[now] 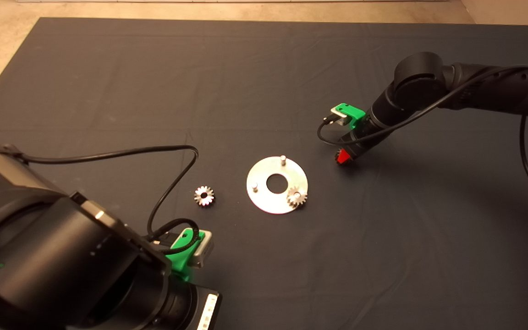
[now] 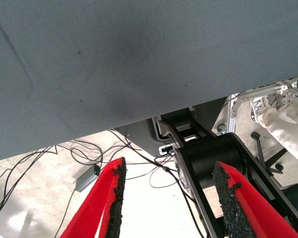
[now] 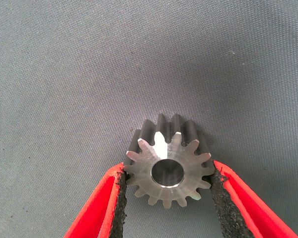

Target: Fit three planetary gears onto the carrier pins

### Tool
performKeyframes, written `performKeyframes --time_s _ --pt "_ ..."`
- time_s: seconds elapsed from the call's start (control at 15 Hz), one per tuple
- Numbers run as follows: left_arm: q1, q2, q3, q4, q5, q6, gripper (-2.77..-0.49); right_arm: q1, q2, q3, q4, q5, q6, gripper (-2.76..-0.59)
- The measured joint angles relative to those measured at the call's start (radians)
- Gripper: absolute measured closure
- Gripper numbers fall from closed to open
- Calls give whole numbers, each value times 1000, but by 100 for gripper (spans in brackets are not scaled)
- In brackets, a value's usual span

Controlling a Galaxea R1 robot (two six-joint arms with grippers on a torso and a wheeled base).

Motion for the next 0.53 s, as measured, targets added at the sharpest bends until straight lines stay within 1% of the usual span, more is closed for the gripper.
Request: performKeyframes --time_s 0.53 --pt "0 -3 0 0 0 0 -118 0 0 -3 0 0 -3 -105"
